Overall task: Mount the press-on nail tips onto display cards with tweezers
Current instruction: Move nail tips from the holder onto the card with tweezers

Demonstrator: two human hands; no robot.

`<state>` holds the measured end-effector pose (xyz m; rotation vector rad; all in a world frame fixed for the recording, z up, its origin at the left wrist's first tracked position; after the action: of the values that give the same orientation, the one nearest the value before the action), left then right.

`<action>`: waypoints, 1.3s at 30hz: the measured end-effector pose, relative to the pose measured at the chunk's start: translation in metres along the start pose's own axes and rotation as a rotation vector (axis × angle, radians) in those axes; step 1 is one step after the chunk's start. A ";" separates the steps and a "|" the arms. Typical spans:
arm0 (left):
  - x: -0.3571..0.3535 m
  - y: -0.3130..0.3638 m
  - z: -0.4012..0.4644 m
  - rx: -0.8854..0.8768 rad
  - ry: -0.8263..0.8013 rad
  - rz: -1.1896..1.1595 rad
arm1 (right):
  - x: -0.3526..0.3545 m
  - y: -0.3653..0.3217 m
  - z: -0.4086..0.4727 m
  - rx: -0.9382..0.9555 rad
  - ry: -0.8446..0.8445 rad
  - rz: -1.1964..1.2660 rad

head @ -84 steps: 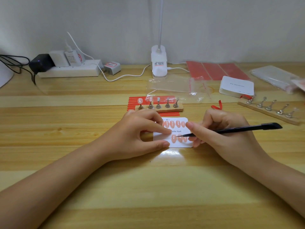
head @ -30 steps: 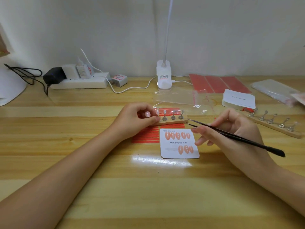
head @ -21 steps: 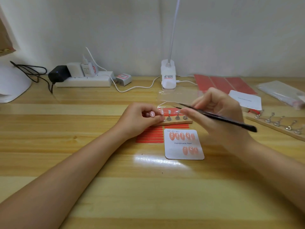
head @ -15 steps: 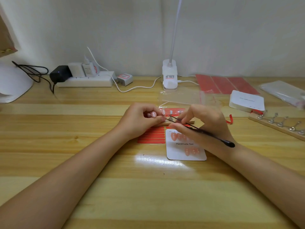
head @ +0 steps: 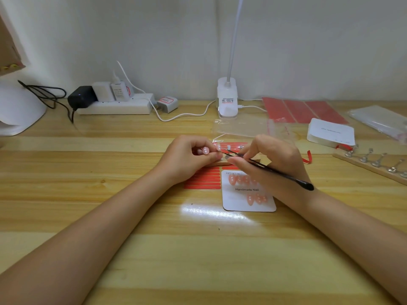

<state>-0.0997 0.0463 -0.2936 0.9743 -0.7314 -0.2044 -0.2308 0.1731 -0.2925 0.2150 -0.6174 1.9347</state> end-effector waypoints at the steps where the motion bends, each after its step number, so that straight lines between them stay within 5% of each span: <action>1: 0.000 0.000 0.000 -0.004 0.000 0.002 | 0.000 0.001 0.000 -0.004 0.004 0.008; 31: 0.000 0.001 -0.001 -0.010 -0.012 0.023 | 0.000 0.004 0.000 -0.247 0.037 0.079; 39: 0.001 0.005 -0.005 -0.027 0.018 0.109 | 0.007 0.000 0.004 -0.502 0.113 0.130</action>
<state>-0.0968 0.0522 -0.2906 0.9071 -0.7616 -0.1097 -0.2346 0.1766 -0.2863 -0.2543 -1.0352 1.8326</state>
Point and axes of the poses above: each hand's wrist, its own z-axis towards the middle knuckle, its own x-axis out of the back of the hand, y = z × x, the point moved 1 cm from there along z, towards the middle knuckle, and after that the axes turned 7 degrees about y, right-handed, at the moved point
